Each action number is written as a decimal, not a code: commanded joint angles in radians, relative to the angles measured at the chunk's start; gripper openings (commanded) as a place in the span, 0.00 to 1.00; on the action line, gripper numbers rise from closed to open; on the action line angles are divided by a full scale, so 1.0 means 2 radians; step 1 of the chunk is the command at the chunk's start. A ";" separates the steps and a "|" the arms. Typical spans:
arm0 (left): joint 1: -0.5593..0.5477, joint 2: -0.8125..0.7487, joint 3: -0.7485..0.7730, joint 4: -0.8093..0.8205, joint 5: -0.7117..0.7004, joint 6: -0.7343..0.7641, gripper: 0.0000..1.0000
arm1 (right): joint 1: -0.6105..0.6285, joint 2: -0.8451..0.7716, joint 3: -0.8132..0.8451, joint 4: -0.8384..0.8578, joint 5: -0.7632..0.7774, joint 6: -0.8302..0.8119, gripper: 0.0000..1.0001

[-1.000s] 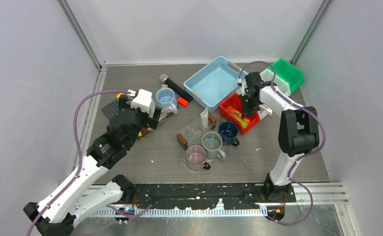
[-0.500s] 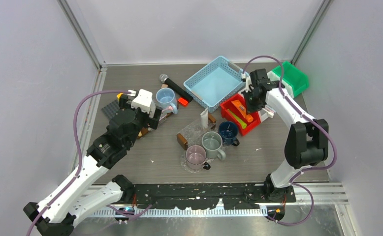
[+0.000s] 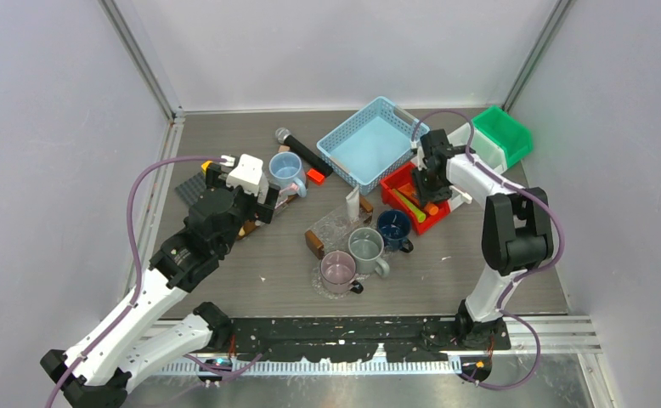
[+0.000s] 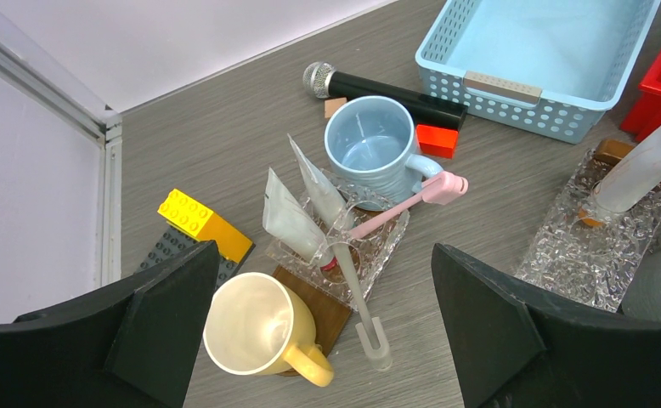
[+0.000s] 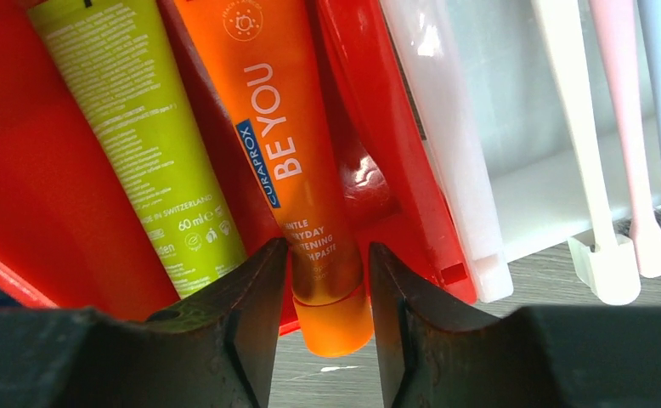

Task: Prepare toiletry sets of a toothbrush and toothpaste on the tray
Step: Pick up the toothpaste from the storage box, then place the toothpaste in the toothpaste holder.

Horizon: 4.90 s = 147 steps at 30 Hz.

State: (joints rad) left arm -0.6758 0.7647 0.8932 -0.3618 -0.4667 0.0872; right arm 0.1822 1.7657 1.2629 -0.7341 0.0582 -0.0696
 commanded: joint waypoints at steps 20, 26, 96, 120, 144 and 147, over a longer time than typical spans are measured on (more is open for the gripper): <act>0.003 0.028 0.068 -0.011 0.074 -0.069 1.00 | 0.039 -0.109 0.020 -0.013 0.065 -0.007 0.06; 0.003 0.071 0.124 -0.042 0.126 -0.121 0.98 | 0.071 -0.189 0.001 0.015 0.065 0.020 0.03; 0.042 0.219 0.201 0.079 0.323 -0.286 0.00 | 0.204 -0.467 -0.248 0.325 -0.083 0.121 0.72; -0.076 0.203 0.001 0.297 0.189 -0.077 0.00 | 0.204 -0.552 -0.284 0.321 0.097 0.098 0.84; -0.082 0.238 -0.047 0.339 0.183 -0.065 0.00 | 0.205 -0.550 -0.287 0.318 0.107 0.093 0.84; -0.082 0.241 -0.052 0.342 0.184 -0.064 0.00 | 0.204 -0.549 -0.287 0.319 0.106 0.093 0.84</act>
State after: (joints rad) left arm -0.8356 1.2652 0.8001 0.2359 -0.0795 -0.0608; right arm 0.5926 0.6617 0.6861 -0.1436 0.2531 0.1295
